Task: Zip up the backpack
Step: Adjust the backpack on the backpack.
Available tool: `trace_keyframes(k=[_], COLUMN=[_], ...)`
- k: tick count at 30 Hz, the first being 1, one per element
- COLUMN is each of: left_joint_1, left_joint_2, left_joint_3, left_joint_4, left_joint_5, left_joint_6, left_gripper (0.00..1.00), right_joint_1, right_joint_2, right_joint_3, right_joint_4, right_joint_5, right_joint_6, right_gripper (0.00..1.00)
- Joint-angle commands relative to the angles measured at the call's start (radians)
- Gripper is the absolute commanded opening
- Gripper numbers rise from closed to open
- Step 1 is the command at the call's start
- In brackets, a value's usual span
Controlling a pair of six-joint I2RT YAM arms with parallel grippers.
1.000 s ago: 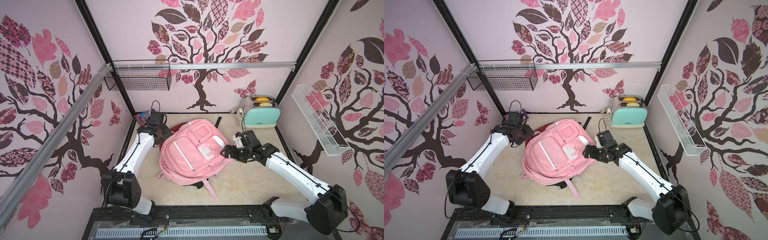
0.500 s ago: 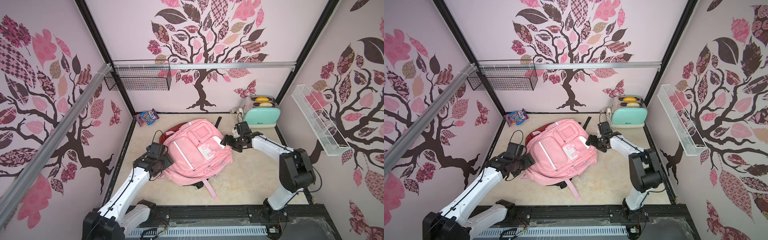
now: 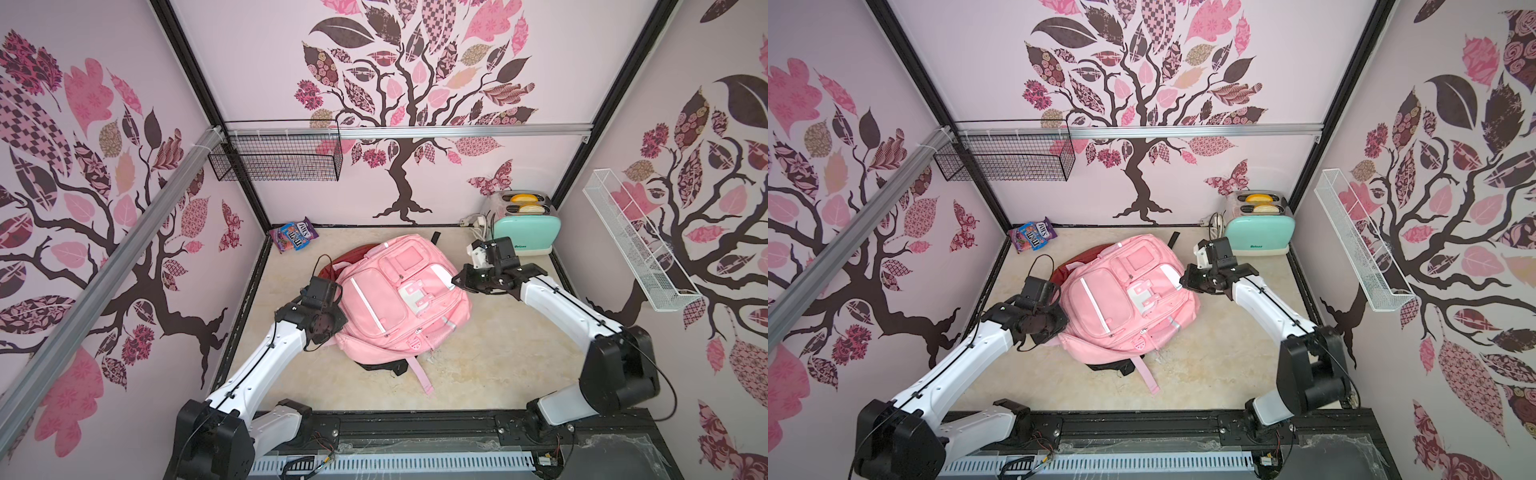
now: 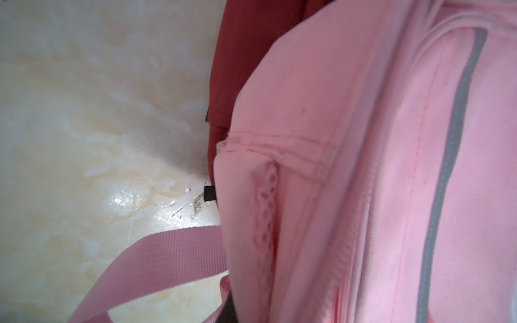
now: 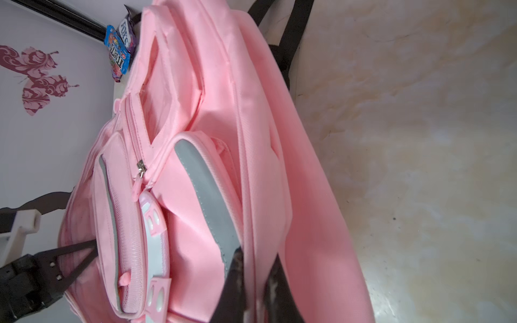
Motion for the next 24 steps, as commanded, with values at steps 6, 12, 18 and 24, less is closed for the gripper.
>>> trace_keyframes(k=[6,12,18,24], left_joint_1=[0.103,0.151,0.163,0.117], left_joint_2=[0.222,0.451,0.479,0.266], left_joint_3=[0.377,0.460,0.443,0.388], left_joint_4=[0.090,0.130,0.130,0.047], left_joint_5=[0.038,0.044,-0.005,-0.199], left_joint_6=[0.037,0.048,0.055,0.152], left_gripper=[0.00,0.00,0.23,0.55], right_joint_1=[0.130,0.146,0.144,0.142], right_joint_2=[-0.222,-0.197,-0.255,-0.408], right_joint_3=[-0.135,-0.303,-0.329,-0.380], right_joint_4=[-0.131,-0.001,-0.007,-0.064], right_joint_5=[-0.017,-0.023,0.012,0.086], right_joint_6=[0.051,0.134,0.140,0.158], right_gripper=[0.00,0.15,0.76,0.96])
